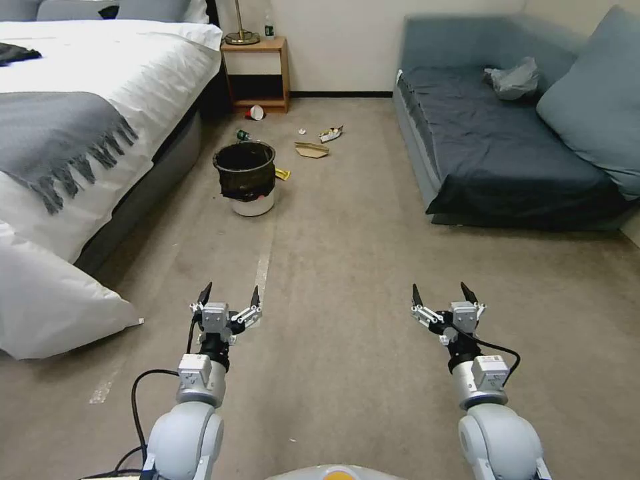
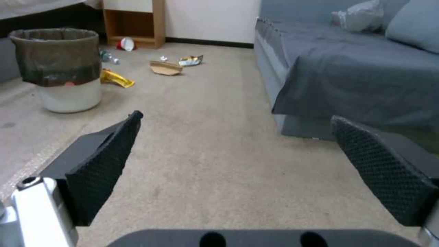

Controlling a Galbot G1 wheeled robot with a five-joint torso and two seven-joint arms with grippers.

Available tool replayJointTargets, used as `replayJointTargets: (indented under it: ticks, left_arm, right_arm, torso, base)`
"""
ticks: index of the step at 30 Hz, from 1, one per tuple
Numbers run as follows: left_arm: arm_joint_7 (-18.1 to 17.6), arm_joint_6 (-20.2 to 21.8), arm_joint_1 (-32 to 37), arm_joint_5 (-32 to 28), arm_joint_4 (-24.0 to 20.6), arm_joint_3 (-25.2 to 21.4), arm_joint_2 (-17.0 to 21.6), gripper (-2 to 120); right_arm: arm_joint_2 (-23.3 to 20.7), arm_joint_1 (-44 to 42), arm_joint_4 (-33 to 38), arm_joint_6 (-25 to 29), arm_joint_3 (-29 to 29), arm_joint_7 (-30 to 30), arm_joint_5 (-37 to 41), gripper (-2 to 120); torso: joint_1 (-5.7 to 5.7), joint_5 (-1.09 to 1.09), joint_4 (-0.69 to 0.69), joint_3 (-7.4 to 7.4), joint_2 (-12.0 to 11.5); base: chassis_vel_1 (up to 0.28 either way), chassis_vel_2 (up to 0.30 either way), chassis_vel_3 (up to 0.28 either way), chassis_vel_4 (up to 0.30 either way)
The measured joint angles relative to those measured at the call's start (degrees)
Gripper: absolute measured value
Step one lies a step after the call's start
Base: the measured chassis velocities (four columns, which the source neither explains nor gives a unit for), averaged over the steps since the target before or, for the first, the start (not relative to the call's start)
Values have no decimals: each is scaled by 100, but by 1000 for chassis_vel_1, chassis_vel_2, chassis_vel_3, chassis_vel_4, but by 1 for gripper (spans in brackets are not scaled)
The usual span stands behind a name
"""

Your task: Pick up the trash can from the floor.

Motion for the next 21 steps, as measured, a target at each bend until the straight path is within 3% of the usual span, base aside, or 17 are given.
replayJointTargets:
  ticks: [21]
  left_arm:
    - [0,0,0,0,0,0,0,100]
  right_arm:
    - [0,0,0,0,0,0,0,100]
  torso:
    - [0,0,0,0,0]
  base:
    - [0,0,0,0]
